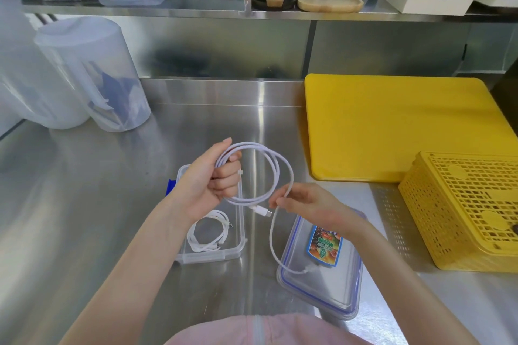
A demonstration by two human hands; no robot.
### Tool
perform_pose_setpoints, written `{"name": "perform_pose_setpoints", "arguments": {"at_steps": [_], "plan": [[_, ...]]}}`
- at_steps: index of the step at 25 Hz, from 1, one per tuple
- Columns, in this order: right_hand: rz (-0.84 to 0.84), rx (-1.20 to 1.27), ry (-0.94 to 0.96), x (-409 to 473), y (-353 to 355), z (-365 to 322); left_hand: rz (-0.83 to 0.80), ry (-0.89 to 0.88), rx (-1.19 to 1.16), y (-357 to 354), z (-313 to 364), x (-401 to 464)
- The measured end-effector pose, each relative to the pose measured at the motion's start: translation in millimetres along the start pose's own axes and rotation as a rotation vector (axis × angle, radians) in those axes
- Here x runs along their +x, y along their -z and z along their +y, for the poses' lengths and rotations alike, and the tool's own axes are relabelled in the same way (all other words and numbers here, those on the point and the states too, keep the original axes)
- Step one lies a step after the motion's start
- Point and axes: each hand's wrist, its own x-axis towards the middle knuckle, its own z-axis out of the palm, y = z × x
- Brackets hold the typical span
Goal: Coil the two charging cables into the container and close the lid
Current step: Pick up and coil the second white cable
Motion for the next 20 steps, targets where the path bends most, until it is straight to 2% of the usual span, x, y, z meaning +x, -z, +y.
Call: {"name": "perform_pose_setpoints", "arguments": {"at_steps": [7, 13, 17, 20], "plan": [[-0.086, 0.074, -0.055, -4.2, -26.1, 13.6, 0.059, -0.031, -0.023, 0.3, -3.4, 1.3], [-0.136, -0.012, -0.128, -3.9, -28.9, 29.7, 0.086, -0.054, -0.15, 2.7, 1.7, 1.2], [-0.081, -0.203, -0.116, -5.4, -28.5, 31.2, 0.099, -0.063, -0.182, 4.3, 2.0, 2.0], [0.062, -0.065, -0.105, -2.3, -27.2, 25.4, 0.107, -0.053, -0.146, 6.3, -1.7, 3.1]]}}
